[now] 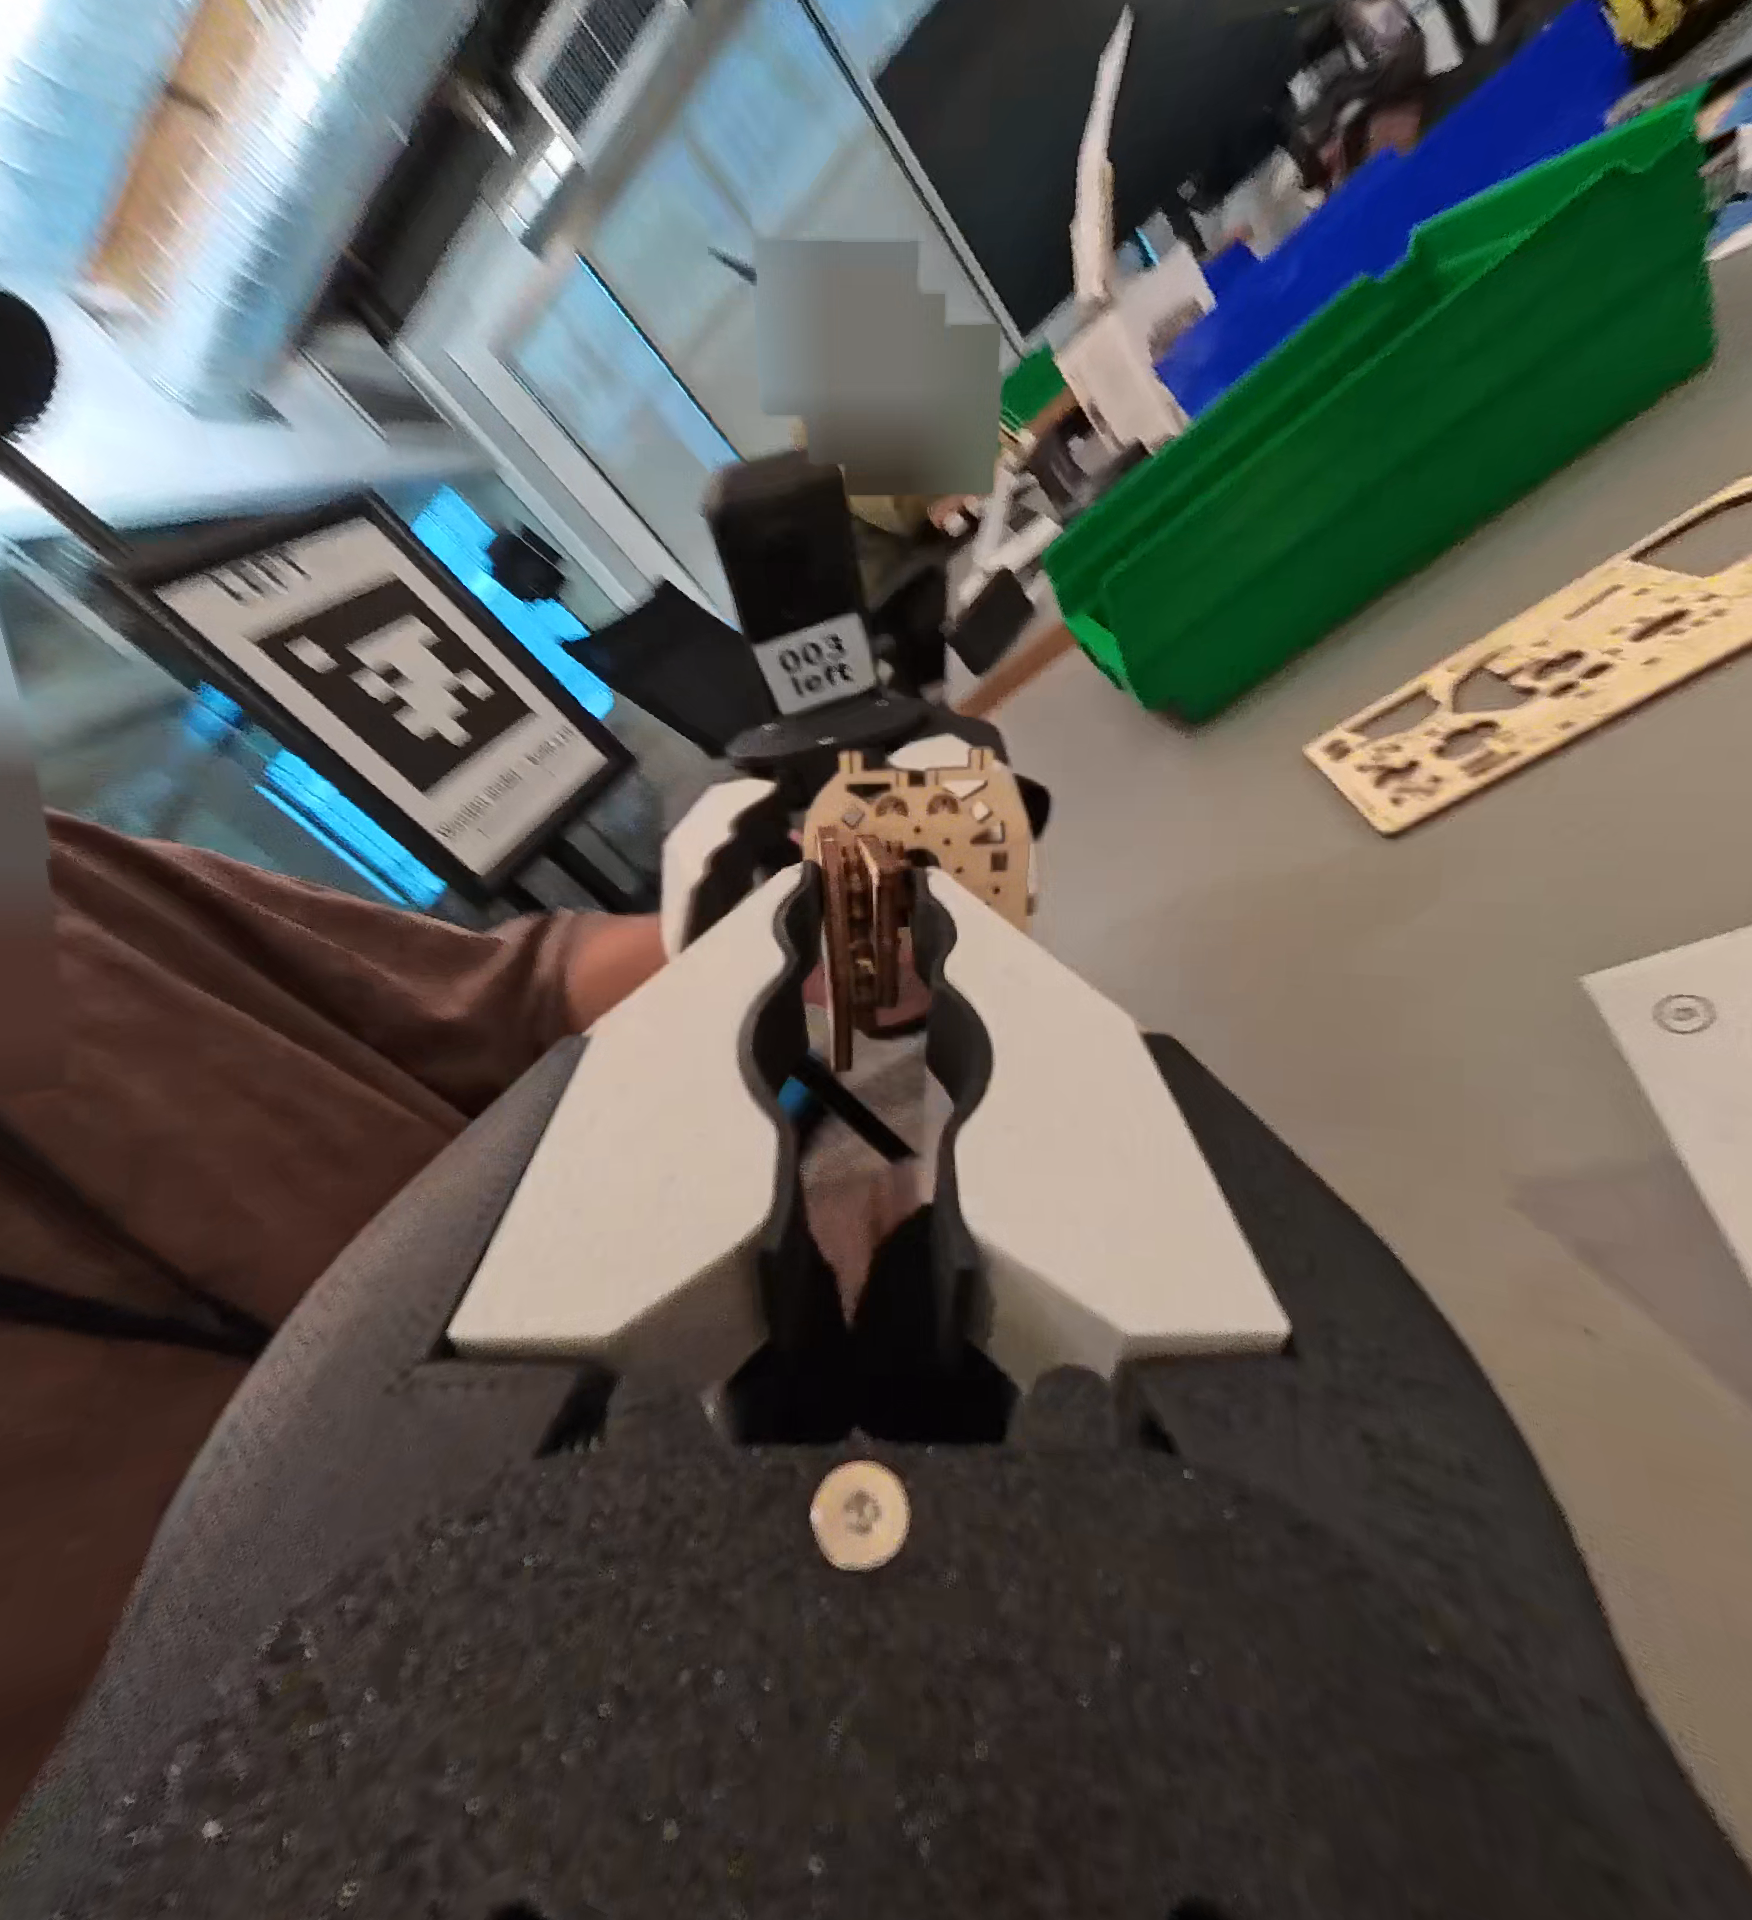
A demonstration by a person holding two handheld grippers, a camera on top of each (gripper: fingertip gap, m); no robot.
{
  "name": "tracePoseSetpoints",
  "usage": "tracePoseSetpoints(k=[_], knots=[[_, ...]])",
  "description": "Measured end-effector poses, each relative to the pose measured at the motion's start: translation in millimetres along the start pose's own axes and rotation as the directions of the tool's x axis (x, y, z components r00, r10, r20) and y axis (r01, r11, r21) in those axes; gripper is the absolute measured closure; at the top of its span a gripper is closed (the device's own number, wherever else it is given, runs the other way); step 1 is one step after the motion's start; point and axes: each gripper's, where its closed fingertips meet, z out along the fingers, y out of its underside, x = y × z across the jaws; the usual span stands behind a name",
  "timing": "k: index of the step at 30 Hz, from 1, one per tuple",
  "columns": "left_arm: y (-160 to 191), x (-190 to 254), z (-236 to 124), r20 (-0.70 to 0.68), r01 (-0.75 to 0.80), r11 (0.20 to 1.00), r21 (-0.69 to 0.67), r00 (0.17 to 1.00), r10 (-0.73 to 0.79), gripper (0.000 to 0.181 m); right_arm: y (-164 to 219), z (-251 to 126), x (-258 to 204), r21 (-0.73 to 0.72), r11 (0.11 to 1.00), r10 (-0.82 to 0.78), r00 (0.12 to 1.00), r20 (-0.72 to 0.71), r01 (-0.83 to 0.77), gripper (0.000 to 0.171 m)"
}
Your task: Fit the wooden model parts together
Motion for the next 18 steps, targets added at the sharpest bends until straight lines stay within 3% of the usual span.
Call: tracePoseSetpoints(k=[10,14,18], knots=[[-25,4,13,0.143,-0.059,0.993,0.101,0.989,0.044,0.094,-18,-3,-28,0.209,0.967,0.079,0.953,0.293,-0.145,0.155],[-28,10,16,0.191,-0.096,0.989,0.112,0.979,0.074,0.106,-13,2,-28,0.210,0.964,0.090,0.941,0.328,-0.165,0.155],[-30,12,12,0.213,-0.099,0.987,0.128,0.974,0.070,0.129,-13,4,-33,0.242,0.952,0.081,0.917,0.390,-0.186,0.155]])
